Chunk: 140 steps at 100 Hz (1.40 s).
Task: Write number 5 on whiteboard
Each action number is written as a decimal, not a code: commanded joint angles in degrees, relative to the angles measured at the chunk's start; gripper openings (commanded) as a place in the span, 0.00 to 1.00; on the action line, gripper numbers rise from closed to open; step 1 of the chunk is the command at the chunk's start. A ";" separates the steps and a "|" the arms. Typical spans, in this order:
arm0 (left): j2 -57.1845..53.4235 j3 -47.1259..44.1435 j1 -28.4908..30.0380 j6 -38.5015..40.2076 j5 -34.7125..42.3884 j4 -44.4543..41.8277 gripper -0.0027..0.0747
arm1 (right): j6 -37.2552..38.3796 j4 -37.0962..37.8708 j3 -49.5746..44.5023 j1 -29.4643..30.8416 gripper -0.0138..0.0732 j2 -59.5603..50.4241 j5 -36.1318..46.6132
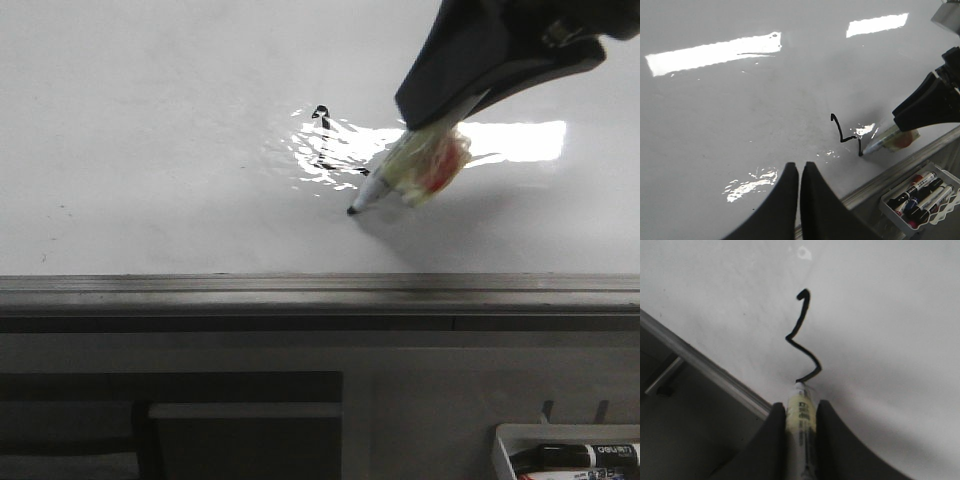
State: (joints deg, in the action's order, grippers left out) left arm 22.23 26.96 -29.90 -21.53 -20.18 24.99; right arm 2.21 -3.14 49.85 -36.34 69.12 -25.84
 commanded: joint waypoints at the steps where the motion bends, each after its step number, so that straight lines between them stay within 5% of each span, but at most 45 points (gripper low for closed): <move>1: 0.72 1.56 0.09 0.50 4.11 1.13 0.01 | 0.40 2.34 1.24 -0.92 0.11 1.94 2.96; 24: 0.72 1.56 0.09 0.50 4.02 1.13 0.01 | 0.47 2.23 1.45 -2.04 0.11 4.46 5.00; 58: 0.72 1.56 0.09 0.50 4.26 1.13 0.01 | -2.21 5.26 4.41 -6.55 0.11 -6.51 5.78; 98: 0.72 1.56 0.09 0.50 4.26 1.41 0.01 | -2.21 8.33 4.66 -1.09 0.11 -3.60 13.41; 140: 0.72 1.56 0.09 0.50 4.26 1.55 0.01 | -2.21 8.33 4.66 0.31 0.11 -0.14 12.62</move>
State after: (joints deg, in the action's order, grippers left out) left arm 22.23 26.96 -29.90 -21.53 -20.18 25.30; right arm 0.38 4.42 52.70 -36.37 69.21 -16.77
